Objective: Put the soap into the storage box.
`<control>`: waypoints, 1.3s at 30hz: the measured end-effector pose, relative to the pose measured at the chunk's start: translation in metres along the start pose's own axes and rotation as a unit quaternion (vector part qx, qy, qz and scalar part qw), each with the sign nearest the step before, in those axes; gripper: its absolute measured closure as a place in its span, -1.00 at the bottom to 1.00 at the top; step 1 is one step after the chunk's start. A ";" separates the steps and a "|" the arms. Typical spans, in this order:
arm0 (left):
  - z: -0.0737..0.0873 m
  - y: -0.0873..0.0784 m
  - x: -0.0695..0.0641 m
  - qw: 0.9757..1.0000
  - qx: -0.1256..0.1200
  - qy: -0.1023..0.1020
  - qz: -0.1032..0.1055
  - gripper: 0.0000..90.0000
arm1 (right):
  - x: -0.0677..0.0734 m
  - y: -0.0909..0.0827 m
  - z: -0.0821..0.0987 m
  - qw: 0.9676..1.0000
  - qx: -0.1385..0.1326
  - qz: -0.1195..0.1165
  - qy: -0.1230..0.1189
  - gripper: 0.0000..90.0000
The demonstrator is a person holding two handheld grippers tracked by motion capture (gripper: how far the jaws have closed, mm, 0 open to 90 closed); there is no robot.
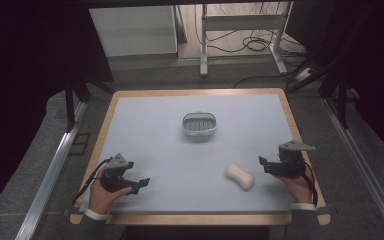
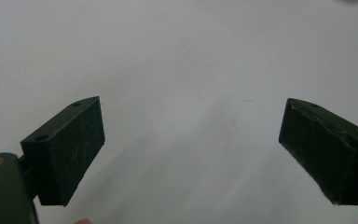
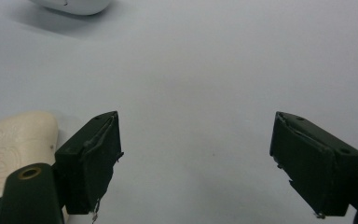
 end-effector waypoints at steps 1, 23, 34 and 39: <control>0.000 0.000 0.000 1.000 0.000 0.000 0.000 -0.84 | 0.000 0.000 0.000 1.000 0.001 0.000 0.000 -0.63; -0.001 -0.003 0.002 1.000 0.000 -0.003 -0.006 -0.84 | 0.003 0.004 -0.017 0.999 0.045 -0.019 -0.022 -0.54; -0.003 -0.010 0.006 1.000 -0.008 -0.007 -0.014 -0.84 | 0.015 0.007 -0.031 0.995 0.080 -0.027 -0.061 -0.52; -0.003 -0.010 0.005 1.000 -0.010 -0.007 -0.011 -0.84 | 0.018 0.009 -0.037 0.994 0.083 -0.041 -0.065 -0.52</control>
Point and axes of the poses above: each handheld gripper's, and its own axes: y roughly forward along the jaws, z roughly out of its underside, x roughly to its left, the point moved 4 cm from there along y, roughly forward along the jaws, and after that the axes turned 5 degrees about -x, right-handed, at the moved point
